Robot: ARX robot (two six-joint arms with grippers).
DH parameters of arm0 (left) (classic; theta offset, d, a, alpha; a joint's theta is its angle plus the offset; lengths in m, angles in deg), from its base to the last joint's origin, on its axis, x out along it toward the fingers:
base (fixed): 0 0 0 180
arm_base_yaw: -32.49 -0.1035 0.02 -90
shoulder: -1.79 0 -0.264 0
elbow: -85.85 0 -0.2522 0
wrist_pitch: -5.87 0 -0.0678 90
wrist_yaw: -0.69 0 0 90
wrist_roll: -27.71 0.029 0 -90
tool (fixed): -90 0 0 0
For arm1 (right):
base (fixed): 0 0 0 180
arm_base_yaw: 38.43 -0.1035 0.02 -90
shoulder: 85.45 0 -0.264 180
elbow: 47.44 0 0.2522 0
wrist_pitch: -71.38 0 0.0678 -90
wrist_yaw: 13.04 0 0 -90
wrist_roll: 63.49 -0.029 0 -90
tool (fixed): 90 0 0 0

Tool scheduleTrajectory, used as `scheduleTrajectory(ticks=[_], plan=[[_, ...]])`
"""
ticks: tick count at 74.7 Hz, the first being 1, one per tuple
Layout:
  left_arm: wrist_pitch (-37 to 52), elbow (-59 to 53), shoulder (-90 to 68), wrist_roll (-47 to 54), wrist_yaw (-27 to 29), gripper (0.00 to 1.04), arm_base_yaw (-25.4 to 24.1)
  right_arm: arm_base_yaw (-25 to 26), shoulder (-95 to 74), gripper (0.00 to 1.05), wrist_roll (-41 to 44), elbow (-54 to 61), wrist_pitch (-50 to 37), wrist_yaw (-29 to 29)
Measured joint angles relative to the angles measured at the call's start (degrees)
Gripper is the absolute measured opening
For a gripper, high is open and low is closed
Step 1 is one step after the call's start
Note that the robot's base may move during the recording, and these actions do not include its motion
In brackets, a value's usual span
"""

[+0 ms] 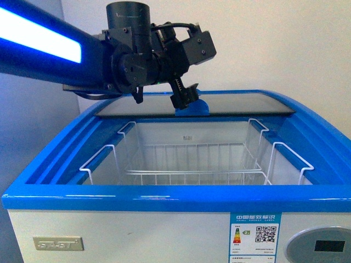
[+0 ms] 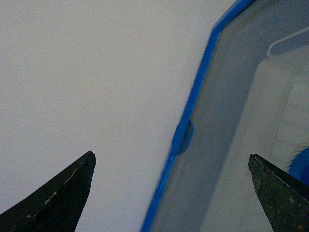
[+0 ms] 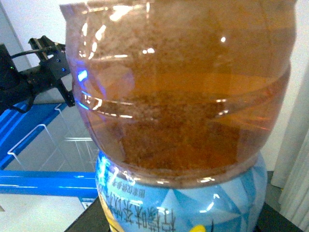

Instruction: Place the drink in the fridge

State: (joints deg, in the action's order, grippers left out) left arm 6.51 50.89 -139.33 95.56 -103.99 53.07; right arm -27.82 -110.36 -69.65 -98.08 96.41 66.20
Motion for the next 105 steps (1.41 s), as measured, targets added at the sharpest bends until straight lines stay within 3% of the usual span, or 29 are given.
scheduleTrajectory(ticks=[13,22,30,41,45,50,55,65,74,84,94,96,98,105], plan=[[-1.46,-15.17,11.45,-19.96,-4.04,0.97,-0.35,0.0,0.0,0.37,0.0,0.0,-0.02,0.02],[0.5,-32.94,26.91,-41.64,-12.63,0.97,-3.1,0.0,0.0,0.37,0.0,0.0,-0.02,0.02],[6.8,-51.93,43.45,-61.26,-19.91,0.97,-10.1,0.0,0.0,0.37,0.0,0.0,0.0,0.02],[14.29,-70.95,58.01,-78.88,-27.1,0.97,-17.84,0.0,0.0,0.37,0.0,0.0,-0.02,0.0],[16.17,-75.43,61.51,-83.14,-28.59,0.97,-19.91,0.39,-0.85,0.37,1.29,-0.85,2.54,-1.38],[19.56,-82.82,67.3,-89.44,-30.99,0.97,-23.8,2.19,-3.45,0.37,6.97,-5.95,14.14,-5.84],[20.83,-88.54,72.04,-93.64,-31.98,0.97,-27.08,3.72,-5.42,0.37,11.19,-8.37,19.39,-8.55],[21.07,-99.23,79.89,-98.82,-33.51,0.97,-33.16,4.31,-11.3,0.37,17.4,-11.02,16.17,-8.44],[16.17,-110.49,89.7,-101.79,-36.48,0.97,-38.18,3.1,-21.66,0.37,25.46,-16.44,9.27,-5.46],[8.59,-115.43,96.3,-100.89,-36.63,0.97,-40.02,0.98,-30.99,0.37,33.7,-20.35,4.74,-3.39],[7.52,-117.94,98.75,-100.39,-37.38,0.97,-40.54,-2.32,-40.3,0.37,44.72,-25.79,-0.61,-0.68],[8.13,-118.22,99.23,-98.97,-34.75,0.95,-39.98,-3.19,-42.12,0.37,47.78,-27.15,-2.08,-0.13],[10.27,-119.34,100.41,-95.71,-26.38,0.9,-38.34,-4.15,-43.89,0.37,50.99,-28.57,-3.3,0.04],[12.13,-121.96,104.43,-84.41,-8.57,0.76,-33.94,-6.86,-48.19,0.37,60.19,-32.0,-5.97,-0.07]])
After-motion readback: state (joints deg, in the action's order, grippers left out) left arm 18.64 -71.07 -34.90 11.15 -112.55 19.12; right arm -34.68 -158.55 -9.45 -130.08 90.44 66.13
